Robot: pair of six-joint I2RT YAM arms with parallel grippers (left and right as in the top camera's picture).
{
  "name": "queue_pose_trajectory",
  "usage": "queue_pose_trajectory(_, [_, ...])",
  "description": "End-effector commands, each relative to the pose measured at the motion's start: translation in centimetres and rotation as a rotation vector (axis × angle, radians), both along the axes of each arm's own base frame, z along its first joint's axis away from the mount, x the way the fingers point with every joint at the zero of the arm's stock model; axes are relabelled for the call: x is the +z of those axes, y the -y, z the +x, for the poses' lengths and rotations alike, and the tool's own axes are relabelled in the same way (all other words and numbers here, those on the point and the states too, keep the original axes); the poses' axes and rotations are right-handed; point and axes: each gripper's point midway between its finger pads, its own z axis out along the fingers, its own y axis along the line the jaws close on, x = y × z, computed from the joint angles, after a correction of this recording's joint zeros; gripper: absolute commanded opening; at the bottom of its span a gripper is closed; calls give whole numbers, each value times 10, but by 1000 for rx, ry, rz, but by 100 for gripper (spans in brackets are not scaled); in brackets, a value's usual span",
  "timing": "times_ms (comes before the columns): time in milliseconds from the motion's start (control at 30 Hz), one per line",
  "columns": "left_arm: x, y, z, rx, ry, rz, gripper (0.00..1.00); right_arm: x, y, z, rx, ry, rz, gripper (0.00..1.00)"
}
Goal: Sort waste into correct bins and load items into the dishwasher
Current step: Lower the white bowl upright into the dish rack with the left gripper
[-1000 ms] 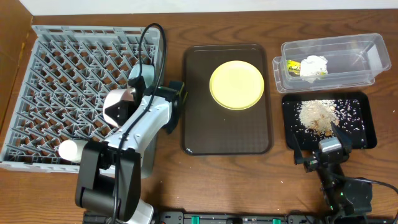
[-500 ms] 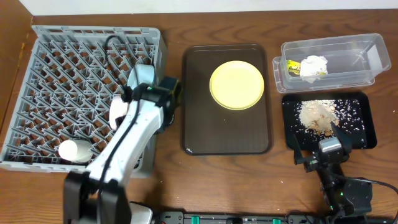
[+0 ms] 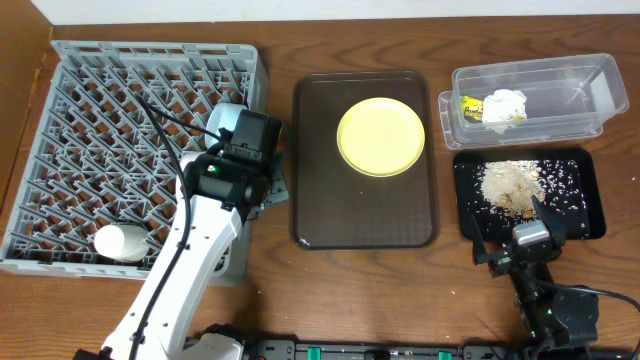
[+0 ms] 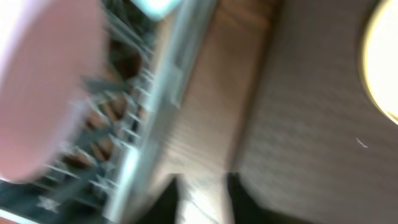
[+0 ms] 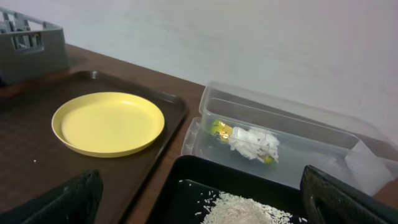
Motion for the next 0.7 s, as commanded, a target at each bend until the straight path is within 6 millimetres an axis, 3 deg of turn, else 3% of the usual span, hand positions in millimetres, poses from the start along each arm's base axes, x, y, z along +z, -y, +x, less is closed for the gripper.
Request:
queue_pose_trajectory(0, [30,-49,20,87,137,292,8,0,0,0,1,2,-6,99])
queue_pose_trajectory(167, [55,-53,27,90,212,314,7,0,0,0,1,2,-6,99])
queue_pose_trajectory(300, [87,-81,33,187,322,459,8,0,0,0,1,2,-6,99])
queue_pose_trajectory(367, [93,-91,41,193,344,507,8,0,0,0,1,2,-6,99])
queue_pose_trajectory(533, [72,-119,69,213,298,567,8,0,0,0,1,2,-6,99])
queue_pose_trajectory(667, [39,-109,71,64,158,538,8,0,0,0,1,2,-6,99])
